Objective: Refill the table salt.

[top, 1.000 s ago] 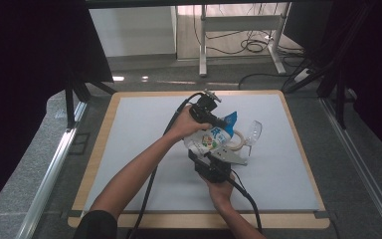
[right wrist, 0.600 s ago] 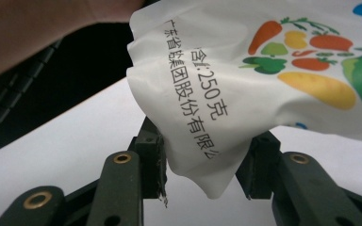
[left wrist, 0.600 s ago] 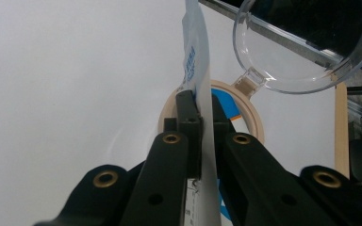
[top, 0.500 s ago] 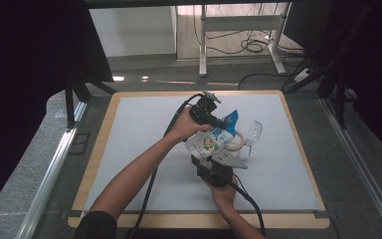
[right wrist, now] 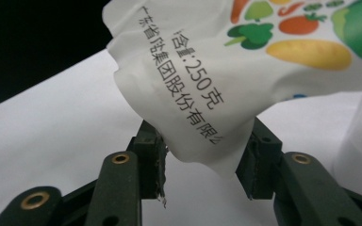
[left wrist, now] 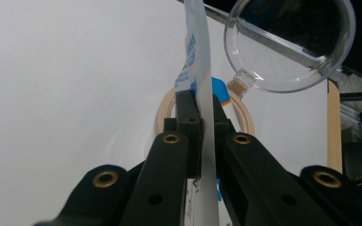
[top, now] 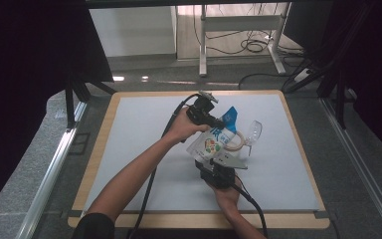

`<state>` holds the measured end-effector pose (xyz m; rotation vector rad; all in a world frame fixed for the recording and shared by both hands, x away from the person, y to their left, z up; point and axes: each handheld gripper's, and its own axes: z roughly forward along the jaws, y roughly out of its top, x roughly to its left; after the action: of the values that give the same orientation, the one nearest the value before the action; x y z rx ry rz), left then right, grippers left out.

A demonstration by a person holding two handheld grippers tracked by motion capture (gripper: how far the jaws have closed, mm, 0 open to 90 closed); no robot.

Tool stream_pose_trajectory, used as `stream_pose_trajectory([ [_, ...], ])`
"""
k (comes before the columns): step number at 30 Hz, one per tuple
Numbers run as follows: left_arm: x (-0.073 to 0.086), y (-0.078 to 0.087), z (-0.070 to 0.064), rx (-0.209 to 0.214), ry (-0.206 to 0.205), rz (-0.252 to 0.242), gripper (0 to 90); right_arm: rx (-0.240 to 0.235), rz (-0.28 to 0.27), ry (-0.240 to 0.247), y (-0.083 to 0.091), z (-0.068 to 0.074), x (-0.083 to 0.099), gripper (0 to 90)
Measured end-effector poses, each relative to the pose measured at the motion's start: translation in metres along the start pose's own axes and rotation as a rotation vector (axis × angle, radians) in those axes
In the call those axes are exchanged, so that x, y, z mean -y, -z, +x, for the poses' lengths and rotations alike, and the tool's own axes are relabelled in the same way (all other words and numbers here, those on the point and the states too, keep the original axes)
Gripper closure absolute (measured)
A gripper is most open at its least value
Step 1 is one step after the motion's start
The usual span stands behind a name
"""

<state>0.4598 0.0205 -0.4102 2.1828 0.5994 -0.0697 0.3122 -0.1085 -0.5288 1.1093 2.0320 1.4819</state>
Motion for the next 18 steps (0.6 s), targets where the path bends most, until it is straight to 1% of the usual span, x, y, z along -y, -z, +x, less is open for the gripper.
stream_pose_trajectory([
  [13,0.0041,0.0044,-0.0005,-0.007,0.017,-0.025,89.3,0.038,0.054,-0.002,-0.0007,-0.0071,0.0019,54.3],
  [18,0.0047,0.0076,0.0001,-0.007,0.017,-0.033,89.3,0.054,0.063,-0.007,0.0005,-0.0099,0.0022,54.3],
])
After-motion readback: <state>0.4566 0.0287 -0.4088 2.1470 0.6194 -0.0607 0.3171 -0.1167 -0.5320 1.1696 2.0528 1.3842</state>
